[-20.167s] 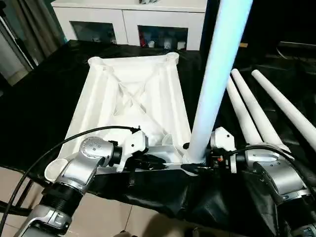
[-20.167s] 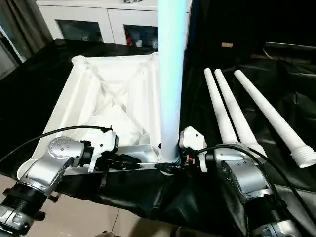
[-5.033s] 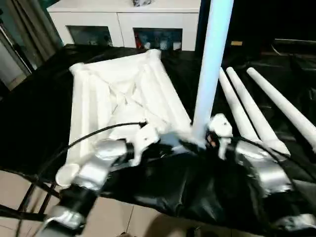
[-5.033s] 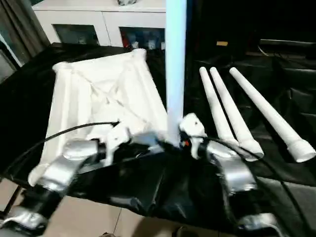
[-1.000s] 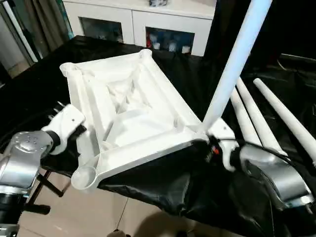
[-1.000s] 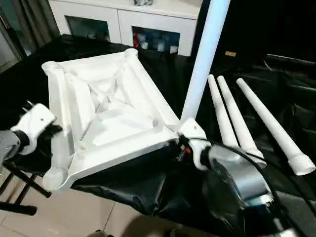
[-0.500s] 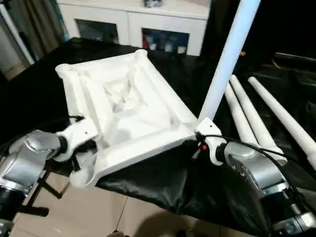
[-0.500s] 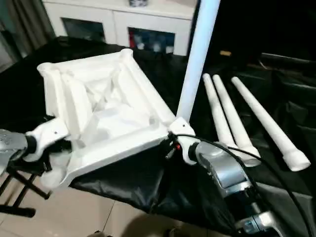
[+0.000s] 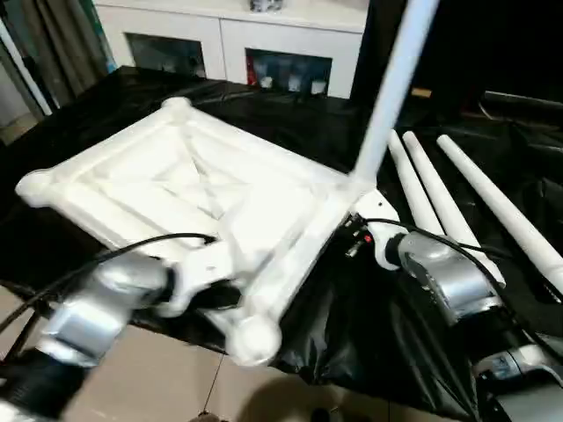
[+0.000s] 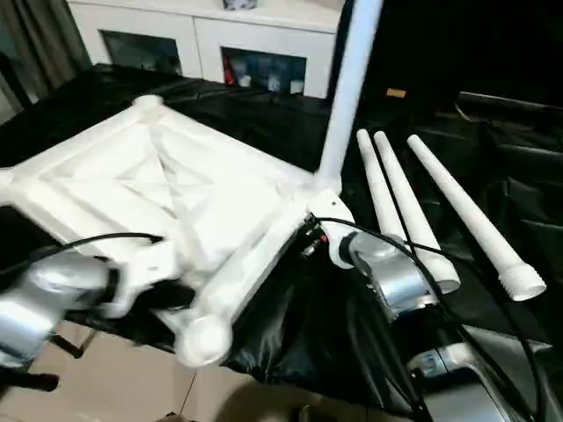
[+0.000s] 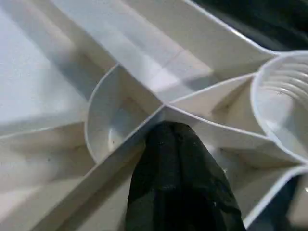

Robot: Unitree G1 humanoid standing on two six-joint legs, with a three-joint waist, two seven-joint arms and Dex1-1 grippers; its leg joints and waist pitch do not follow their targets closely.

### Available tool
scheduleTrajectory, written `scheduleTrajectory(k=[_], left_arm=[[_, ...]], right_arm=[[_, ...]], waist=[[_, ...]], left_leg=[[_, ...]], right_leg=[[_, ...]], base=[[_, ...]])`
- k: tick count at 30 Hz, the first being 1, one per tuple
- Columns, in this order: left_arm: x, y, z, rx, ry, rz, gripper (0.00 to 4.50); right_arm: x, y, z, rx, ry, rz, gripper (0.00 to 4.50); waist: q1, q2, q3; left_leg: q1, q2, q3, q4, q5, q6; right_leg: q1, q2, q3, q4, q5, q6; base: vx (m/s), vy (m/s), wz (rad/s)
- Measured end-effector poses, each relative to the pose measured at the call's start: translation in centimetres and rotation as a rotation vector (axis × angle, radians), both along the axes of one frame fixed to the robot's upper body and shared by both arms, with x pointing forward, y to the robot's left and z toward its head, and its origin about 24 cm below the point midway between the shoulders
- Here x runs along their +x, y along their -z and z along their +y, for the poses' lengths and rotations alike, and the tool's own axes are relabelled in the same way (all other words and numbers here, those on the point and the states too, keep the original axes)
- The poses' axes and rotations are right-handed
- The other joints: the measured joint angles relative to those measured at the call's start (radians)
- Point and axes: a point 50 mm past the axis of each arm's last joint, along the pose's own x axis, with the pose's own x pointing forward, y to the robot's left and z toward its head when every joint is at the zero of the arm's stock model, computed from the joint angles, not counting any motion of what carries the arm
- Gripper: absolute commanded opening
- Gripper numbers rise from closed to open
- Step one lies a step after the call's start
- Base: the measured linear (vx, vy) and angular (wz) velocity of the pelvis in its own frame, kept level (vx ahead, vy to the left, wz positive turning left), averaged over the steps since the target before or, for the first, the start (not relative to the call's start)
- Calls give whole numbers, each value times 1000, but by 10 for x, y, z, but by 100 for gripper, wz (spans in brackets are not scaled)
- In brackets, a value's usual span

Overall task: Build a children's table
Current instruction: Rotate table base

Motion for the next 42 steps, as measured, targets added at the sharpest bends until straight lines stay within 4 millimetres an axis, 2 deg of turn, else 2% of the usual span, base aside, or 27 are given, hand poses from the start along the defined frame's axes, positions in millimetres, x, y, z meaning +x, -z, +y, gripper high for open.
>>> scheduleTrajectory(k=[4, 7, 10, 12, 13, 16, 17, 18, 19, 20, 22, 23, 24, 26, 27, 30, 33, 35, 36, 38, 42], left_arm=[[17, 2, -17, -4, -49, -74, 0], [31, 0, -18, 14, -79, -154, 0], [42, -6, -15, 24, -120, -233, 0], [36, -16, -11, -86, -140, -237, 0], [32, -22, -10, -131, -137, -237, 0], [17, -42, -9, -301, -140, -235, 0], [15, -44, -9, -329, -148, -228, 0], [9, -48, -9, -399, -184, -218, 20], [6, -48, -9, -433, -212, -214, 41], [4, -48, -9, -465, -253, -222, 41], [5, -49, -7, -531, -396, -274, 46], [6, -50, -7, -579, -491, -305, 46], [7, -50, -7, -612, -577, -328, 76], [7, -51, -5, -650, -738, -380, 84], [6, -52, -7, -650, -799, -404, 83], [6, -45, -10, -567, -915, -440, 122], [7, -43, -10, -544, -953, -452, 139], [7, -42, -7, -521, -957, -457, 139], [7, -41, -5, -507, -967, -445, 164], [7, -39, -3, -497, -986, -430, 168], [9, -37, -2, -490, -1027, -418, 212]], right_arm=[[2, -1, 6, 13, -9, -21, 3], [2, -6, 9, 27, -12, -52, 3], [3, -19, 3, 45, 30, -104, 3], [-4, -33, -9, 78, 139, -140, 3], [-7, -35, -15, 83, 186, -136, 3], [-21, -45, -28, 166, 269, -153, 3], [-24, -48, -30, 182, 276, -161, 19], [-31, -53, -31, 215, 290, -198, 38], [-37, -54, -30, 233, 298, -210, 41], [-43, -55, -30, 247, 318, -222, 41], [-55, -54, -29, 280, 358, -228, 75], [-60, -54, -28, 290, 378, -230, 75], [-64, -54, -25, 303, 392, -228, 86], [-68, -58, -25, 334, 441, -250, 94], [-69, -61, -25, 343, 472, -265, 118], [-68, -63, -29, 350, 548, -287, 139], [-69, -63, -28, 346, 557, -283, 175], [-69, -65, -27, 345, 553, -282, 175], [-69, -64, -26, 339, 550, -277, 194], [-68, -64, -26, 331, 546, -263, 210], [-48, -65, -25, 298, 546, -251, 247]], waist=[[1, 1, 1], [0, 7, 4], [0, 11, 3], [1, 28, 5], [1, 32, 5], [3, 35, 3], [1, 37, 2], [1, 40, 0], [0, 42, -1], [-1, 44, -2], [-3, 45, -2], [-3, 45, -2], [-5, 45, -2], [-8, 45, -1], [-10, 45, -1], [-20, 45, -1], [-33, 46, -1], [-38, 47, -2], [-41, 50, -3], [-45, 50, -4], [-51, 47, -3]], left_leg=[[0, 0, 0, 0, 0, 0], [-1, 0, -2, 0, 0, 0], [-1, 0, -3, 0, 1, -1], [-2, 0, -4, 1, 2, -3], [-1, 0, -4, 1, 2, -3], [-1, 0, -3, 1, 2, -2], [-1, 0, -3, 0, 2, -2], [-1, 0, -2, 0, 2, -2], [-1, 0, -2, 0, 2, -2], [-1, 0, -2, 0, 1, -2], [-1, 0, -2, 0, 1, -2], [-1, 0, -2, 0, 1, -2], [-1, 0, -2, 0, 1, -2], [-1, 0, -2, 0, 1, -2], [-2, -1, -3, -1, 1, -2], [-2, -3, -4, -1, 1, -2], [-5, -3, -8, -4, 3, 1], [-6, -3, -10, -3, 4, 2], [-6, -3, -11, -1, 4, 2], [-7, -4, -12, -1, 4, 2], [-8, -4, -12, -1, 4, 3]], right_leg=[[0, 0, -1, 0, 0, 3], [0, 0, -1, -1, 2, 4], [0, 0, -2, -1, 3, 3], [1, 1, -2, -2, 4, 1], [1, 0, -1, -1, 4, 1], [1, 1, -1, 0, 0, 0], [1, 1, -1, 0, 0, 0], [0, 1, -1, -1, -1, 0], [1, 1, -1, 0, -2, 0], [1, 1, -2, -1, -2, 1], [1, 1, -2, -2, -5, 5], [1, 1, -2, -2, -4, 6], [1, 1, -3, -2, -5, 7], [1, 1, -3, -5, -4, 8], [1, 1, -4, -8, -4, 9], [0, 2, -7, -15, -2, 12], [1, 2, -11, -28, -1, 15], [2, 2, -10, -28, 0, 17], [3, 1, -10, -29, 1, 17], [3, 1, -8, -29, 1, 18], [1, 1, -7, -28, 1, 18]], base=[[0, 0, 0], [0, 0, 0], [0, 0, 0], [0, 0, 0], [0, 0, 0], [0, 0, 0], [0, 0, 0], [0, 0, 0], [0, 0, 0], [0, 0, 0], [0, 0, 0], [0, 0, 0], [0, 0, 0], [0, 0, 0], [0, 0, 0], [0, 0, 0], [0, 0, 0], [0, 0, 0], [0, 0, 0], [0, 0, 0], [0, 0, 0]])
